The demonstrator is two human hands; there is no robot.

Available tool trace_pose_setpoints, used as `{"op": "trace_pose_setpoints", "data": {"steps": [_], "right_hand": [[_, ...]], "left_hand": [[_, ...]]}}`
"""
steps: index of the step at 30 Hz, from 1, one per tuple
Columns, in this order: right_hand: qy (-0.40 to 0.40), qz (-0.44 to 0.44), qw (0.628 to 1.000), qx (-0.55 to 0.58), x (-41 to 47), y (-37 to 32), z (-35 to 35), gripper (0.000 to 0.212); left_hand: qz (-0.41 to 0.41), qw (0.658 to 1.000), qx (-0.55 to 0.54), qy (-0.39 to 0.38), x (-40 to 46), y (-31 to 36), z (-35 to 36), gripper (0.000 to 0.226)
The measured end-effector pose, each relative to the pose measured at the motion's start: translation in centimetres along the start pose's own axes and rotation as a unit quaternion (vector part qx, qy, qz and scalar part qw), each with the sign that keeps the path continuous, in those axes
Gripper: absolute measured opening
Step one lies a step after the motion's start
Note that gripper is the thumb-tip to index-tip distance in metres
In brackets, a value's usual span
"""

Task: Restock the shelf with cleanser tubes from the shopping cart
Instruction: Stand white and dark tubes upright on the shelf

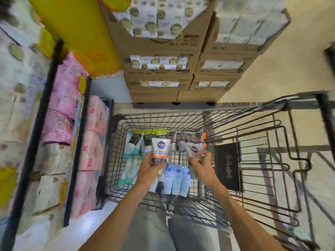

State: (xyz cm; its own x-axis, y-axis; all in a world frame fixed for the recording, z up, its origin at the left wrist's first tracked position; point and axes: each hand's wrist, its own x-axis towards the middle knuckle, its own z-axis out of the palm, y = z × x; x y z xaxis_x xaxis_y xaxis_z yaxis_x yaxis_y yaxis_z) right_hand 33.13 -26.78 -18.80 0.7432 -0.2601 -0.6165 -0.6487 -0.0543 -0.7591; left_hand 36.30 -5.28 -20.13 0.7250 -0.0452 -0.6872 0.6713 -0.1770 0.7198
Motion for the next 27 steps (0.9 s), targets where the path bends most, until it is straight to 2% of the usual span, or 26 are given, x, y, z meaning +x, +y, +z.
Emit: {"op": "trace_pose_setpoints", "data": {"steps": [4,7,14,19,23,27], "right_hand": [[0.009,-0.038,0.999,0.021,-4.1,-2.6,-0.6,0.054],[-0.026,-0.042,0.999,-0.002,-6.5,-4.6,-1.4,0.054],[-0.133,-0.121,0.983,-0.045,-10.0,-7.4,-1.6,0.051],[-0.233,-0.166,0.952,-0.106,-13.2,-7.0,0.3,0.042],[-0.293,-0.182,0.925,-0.160,-16.5,-5.0,3.5,0.050],[-0.354,-0.204,0.888,-0.212,-21.0,-2.5,6.8,0.049]], "left_hand": [[0.021,0.999,-0.020,0.018,-4.2,1.4,-1.0,0.045],[0.047,0.997,-0.028,0.054,-7.8,2.3,-1.5,0.047],[0.109,0.978,-0.097,0.149,-15.5,2.2,-1.1,0.044],[0.130,0.935,-0.191,0.269,-22.6,-0.9,-0.7,0.045],[0.135,0.896,-0.263,0.332,-28.0,-5.1,-0.6,0.051],[0.146,0.856,-0.276,0.412,-34.4,-9.8,-0.5,0.047]]}}
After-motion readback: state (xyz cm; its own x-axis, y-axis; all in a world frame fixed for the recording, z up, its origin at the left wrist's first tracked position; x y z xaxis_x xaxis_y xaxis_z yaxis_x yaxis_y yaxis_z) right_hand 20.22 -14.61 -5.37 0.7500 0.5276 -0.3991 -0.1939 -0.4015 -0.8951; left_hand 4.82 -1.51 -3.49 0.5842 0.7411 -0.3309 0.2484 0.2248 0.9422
